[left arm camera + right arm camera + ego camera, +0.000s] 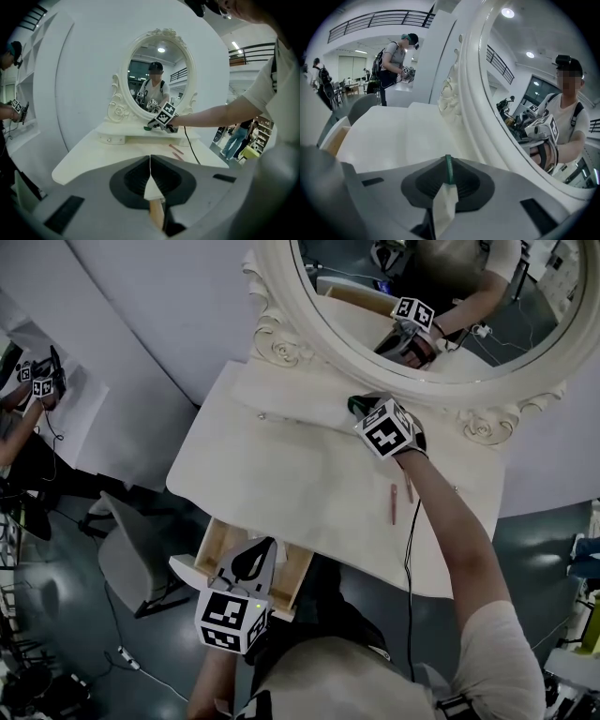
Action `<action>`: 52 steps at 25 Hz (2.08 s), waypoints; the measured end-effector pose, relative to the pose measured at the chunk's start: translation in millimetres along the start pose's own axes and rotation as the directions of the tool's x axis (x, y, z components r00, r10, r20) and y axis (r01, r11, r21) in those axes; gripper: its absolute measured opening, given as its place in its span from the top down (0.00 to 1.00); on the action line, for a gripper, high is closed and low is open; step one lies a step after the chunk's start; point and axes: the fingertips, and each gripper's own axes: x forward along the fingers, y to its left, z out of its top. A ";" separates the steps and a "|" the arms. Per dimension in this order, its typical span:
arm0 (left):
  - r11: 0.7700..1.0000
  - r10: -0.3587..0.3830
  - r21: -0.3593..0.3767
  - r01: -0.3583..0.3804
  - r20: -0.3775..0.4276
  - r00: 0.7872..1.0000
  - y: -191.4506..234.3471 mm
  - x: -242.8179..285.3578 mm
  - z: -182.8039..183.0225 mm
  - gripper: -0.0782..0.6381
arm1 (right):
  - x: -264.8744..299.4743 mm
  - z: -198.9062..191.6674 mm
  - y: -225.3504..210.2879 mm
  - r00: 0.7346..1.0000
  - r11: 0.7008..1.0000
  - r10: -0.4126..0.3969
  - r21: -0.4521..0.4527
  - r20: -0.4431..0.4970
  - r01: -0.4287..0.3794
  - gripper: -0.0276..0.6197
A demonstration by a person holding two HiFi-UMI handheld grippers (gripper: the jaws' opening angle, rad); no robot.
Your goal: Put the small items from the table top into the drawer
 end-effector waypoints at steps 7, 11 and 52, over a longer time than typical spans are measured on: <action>1.000 -0.013 -0.002 0.013 -0.003 1.000 4.6 -0.7 -2.0 0.81 | 11.7 -12.2 -5.9 0.997 1.000 -0.001 0.017 -0.077 0.002 0.90; 1.000 -0.016 -0.012 0.016 -0.001 1.000 9.1 -2.3 -5.0 0.81 | 14.7 -13.7 -3.9 0.996 1.000 0.013 0.028 -0.091 -0.010 0.90; 0.998 -0.061 0.005 0.060 0.079 0.995 16.6 -53.9 -16.7 0.81 | -45.7 6.8 5.6 0.995 0.986 -0.076 0.143 -0.065 0.085 0.92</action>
